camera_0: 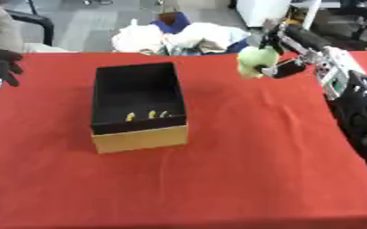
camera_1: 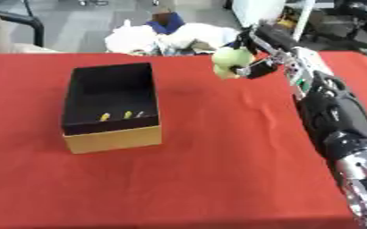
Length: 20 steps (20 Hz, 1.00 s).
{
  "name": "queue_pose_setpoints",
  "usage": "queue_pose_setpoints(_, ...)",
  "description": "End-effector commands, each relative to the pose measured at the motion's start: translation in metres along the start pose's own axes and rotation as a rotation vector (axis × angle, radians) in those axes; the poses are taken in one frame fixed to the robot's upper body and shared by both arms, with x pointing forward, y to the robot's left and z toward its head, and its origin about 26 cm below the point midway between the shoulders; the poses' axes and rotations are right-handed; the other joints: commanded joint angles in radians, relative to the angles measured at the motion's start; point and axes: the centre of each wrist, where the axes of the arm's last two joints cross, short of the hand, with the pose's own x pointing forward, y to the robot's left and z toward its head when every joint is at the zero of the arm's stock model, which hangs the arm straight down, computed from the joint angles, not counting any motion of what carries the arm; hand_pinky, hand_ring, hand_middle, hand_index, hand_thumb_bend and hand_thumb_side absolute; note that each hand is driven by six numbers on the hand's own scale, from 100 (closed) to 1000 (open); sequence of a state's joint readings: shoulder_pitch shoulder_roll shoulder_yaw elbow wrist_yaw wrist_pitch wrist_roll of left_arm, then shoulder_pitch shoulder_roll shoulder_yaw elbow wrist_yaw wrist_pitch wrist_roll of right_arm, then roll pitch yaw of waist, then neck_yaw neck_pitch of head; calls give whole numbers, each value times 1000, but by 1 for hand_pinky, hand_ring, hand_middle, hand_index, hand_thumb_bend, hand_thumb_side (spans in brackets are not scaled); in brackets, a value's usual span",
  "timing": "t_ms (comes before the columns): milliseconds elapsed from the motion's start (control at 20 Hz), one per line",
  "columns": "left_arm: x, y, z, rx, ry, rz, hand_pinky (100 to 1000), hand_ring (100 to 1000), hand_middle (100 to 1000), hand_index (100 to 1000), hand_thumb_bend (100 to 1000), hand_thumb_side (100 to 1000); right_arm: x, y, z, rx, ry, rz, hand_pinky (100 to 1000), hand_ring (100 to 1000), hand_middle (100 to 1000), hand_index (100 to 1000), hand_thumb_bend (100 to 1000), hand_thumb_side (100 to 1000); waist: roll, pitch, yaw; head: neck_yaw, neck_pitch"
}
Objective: Pick up objects on the table and place them in the box.
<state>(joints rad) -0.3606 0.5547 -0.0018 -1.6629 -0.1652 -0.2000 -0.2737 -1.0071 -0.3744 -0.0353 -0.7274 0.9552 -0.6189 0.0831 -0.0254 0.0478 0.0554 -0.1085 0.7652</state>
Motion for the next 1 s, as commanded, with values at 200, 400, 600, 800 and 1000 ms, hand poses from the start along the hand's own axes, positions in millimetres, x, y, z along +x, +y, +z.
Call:
queue_pose_setpoints(200, 13, 9, -8, 10, -63, 2, 628, 521, 565, 779, 100, 825, 42, -13, -50, -29, -109, -9, 628, 569, 202, 209, 316, 100, 6, -18, 19, -13, 5)
queue_pose_setpoints(400, 19, 9, -13, 18, -100, 19, 626, 519, 563, 777, 100, 812, 72, 3, -75, -5, -153, -28, 628, 570, 207, 216, 306, 100, 10, -16, 40, -26, 5)
queue_pose_setpoints(600, 24, 9, -18, 26, -128, 36, 623, 517, 561, 775, 100, 805, 102, 24, -94, 33, -202, -41, 632, 575, 220, 232, 288, 100, 14, -12, 56, -41, 5)
queue_pose_setpoints(800, 27, 6, -20, 32, -143, 54, 621, 515, 558, 773, 100, 802, 127, 51, -102, 88, -252, -52, 641, 587, 249, 266, 276, 100, 17, -8, 65, -52, 5)
queue_pose_setpoints(1000, 27, 4, -21, 32, -145, 66, 621, 513, 557, 772, 100, 802, 147, 77, -104, 174, -315, -39, 676, 637, 378, 421, 295, 100, 15, -6, 67, -57, 5)
